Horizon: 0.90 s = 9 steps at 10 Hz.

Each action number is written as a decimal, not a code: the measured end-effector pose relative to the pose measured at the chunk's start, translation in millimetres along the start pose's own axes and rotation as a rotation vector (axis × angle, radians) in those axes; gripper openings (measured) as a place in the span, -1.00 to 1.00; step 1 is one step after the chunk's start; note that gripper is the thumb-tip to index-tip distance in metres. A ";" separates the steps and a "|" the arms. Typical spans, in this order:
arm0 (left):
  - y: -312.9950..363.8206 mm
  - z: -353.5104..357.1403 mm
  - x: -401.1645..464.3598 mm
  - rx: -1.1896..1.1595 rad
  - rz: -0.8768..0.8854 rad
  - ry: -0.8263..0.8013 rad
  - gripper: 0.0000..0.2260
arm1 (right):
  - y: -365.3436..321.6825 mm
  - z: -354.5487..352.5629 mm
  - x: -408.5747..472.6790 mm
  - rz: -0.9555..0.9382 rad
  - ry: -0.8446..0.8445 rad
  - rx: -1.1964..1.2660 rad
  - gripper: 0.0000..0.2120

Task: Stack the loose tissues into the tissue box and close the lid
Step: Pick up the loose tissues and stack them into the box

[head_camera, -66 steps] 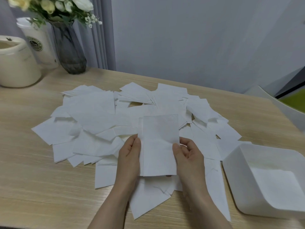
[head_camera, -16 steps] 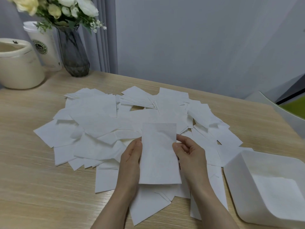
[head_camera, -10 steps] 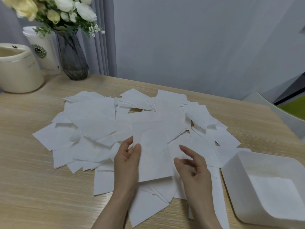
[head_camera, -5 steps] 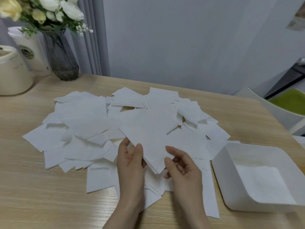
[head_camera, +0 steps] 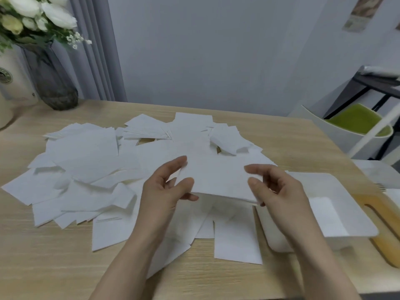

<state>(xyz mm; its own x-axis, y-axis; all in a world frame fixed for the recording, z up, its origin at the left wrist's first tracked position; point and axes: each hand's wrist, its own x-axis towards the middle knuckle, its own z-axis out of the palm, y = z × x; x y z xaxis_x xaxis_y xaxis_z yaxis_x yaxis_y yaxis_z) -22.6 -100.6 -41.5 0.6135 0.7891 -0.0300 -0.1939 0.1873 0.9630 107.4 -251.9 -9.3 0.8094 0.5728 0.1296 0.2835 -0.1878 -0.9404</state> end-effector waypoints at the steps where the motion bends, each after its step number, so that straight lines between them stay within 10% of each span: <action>1: 1.2 22.1 -5.3 -0.047 -0.021 -0.082 -0.62 | 0.6 -19.5 -1.0 -0.026 0.077 -0.024 -0.78; 4: -11.6 80.6 -8.6 0.122 -0.042 -0.232 -0.75 | 22.3 -86.3 -0.3 -0.036 0.224 -0.160 -0.85; 9: -41.7 130.3 -9.8 0.694 0.462 -0.421 -0.91 | 35.9 -140.7 -5.7 0.056 0.384 -0.465 -0.78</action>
<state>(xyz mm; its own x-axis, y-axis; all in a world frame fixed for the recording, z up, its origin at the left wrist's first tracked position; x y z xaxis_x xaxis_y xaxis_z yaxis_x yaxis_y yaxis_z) 79.2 -192.3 -46.5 0.8431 0.3954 0.3644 -0.0703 -0.5908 0.8038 185.3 -374.1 0.4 0.9328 0.2397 0.2691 0.3600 -0.5878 -0.7245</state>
